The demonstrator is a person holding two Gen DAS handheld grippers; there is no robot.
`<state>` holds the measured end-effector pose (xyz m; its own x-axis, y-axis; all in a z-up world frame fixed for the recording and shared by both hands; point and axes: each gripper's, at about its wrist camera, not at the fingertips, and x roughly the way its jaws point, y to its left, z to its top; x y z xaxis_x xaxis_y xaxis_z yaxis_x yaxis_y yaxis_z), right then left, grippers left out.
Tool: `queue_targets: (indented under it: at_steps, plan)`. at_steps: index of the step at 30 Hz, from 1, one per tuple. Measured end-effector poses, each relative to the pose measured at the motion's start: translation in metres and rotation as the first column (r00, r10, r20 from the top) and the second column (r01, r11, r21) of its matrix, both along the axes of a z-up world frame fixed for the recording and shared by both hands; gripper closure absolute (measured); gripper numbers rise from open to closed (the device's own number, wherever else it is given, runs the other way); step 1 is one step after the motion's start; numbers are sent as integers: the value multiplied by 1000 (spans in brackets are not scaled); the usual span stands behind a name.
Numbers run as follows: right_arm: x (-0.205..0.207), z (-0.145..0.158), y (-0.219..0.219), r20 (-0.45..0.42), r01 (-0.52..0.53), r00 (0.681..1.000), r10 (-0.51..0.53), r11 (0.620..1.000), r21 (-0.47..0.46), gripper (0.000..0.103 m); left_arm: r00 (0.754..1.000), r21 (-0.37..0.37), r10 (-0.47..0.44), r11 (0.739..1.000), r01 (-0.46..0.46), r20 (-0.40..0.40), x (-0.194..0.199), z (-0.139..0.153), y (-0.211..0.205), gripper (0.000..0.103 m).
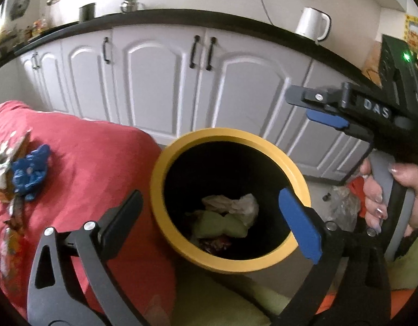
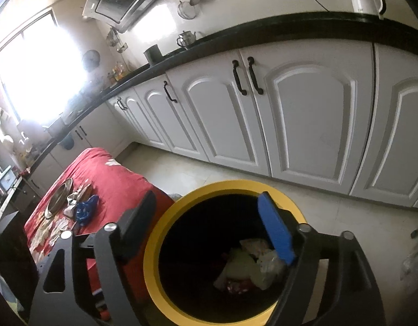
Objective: Collect trash
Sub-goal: 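Move both tools back from the bin toward the remaining items on the table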
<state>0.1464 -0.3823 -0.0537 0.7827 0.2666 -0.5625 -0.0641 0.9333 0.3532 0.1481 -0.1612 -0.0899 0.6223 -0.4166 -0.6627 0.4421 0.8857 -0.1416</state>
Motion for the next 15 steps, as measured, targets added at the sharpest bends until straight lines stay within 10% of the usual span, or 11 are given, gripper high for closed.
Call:
queue_targets:
  at_steps: [15]
  plan:
    - [-10, 14, 37, 34, -79, 996, 81, 994, -71, 18, 988, -8, 121, 993, -121, 96, -21, 26, 41, 11]
